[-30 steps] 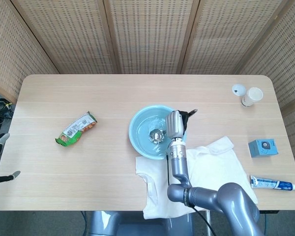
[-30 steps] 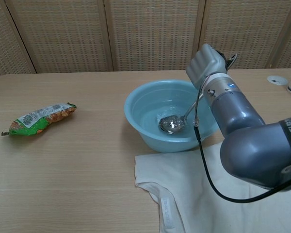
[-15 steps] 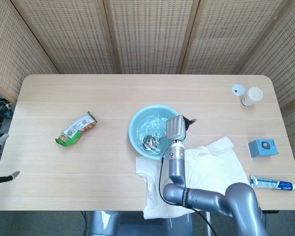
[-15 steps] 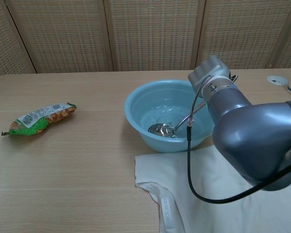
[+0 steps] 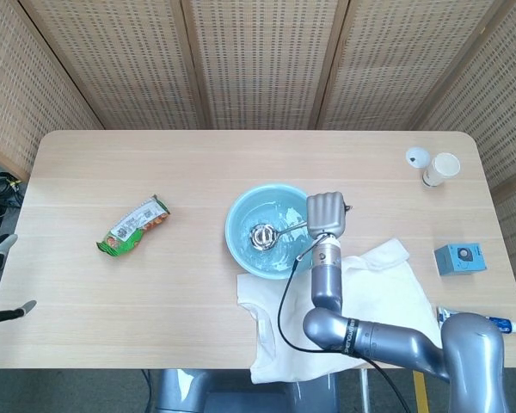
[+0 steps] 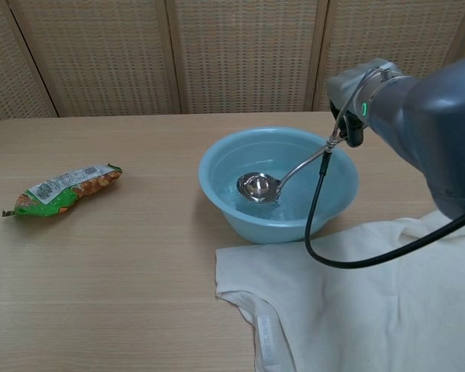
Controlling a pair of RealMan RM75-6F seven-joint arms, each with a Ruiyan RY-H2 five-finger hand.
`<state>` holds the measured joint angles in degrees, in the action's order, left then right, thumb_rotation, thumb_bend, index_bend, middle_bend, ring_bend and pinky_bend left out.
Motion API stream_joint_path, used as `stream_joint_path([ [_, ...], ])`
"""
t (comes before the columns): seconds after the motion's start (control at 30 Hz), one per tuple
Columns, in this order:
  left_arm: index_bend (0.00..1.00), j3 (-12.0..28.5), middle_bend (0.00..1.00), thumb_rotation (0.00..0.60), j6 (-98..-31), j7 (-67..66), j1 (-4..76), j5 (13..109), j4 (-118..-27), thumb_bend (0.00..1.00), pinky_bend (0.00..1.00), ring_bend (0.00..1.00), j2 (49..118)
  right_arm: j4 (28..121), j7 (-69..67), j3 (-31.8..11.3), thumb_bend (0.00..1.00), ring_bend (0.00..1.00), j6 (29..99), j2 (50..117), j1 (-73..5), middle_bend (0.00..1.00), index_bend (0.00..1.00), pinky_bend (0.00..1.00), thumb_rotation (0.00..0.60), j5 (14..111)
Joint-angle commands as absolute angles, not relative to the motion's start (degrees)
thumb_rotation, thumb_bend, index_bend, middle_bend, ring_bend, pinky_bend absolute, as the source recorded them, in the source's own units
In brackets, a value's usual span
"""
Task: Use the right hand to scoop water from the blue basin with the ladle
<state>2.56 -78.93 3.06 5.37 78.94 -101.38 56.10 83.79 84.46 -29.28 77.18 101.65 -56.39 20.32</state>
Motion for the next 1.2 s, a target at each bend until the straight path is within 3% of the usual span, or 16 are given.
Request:
stream_joint_path([
  [0.03, 0.0, 2.6, 0.0, 0.6, -79.0, 3.0, 5.4, 78.9, -101.4, 0.0, 0.0, 0.0, 56.1, 86.1, 83.4, -30.0, 0.78, 1.0, 78.0, 99.4, -56.2, 0.99, 0.73, 1.0, 0.6, 18.8],
  [1.2, 0.0, 2.5, 0.0, 0.6, -78.4, 1.6, 6.0, 78.8, -101.8, 0.0, 0.0, 0.0, 56.7, 96.6, 80.3, -29.4, 0.78, 1.0, 84.7, 87.8, -61.6, 0.99, 0.73, 1.0, 0.6, 11.7],
])
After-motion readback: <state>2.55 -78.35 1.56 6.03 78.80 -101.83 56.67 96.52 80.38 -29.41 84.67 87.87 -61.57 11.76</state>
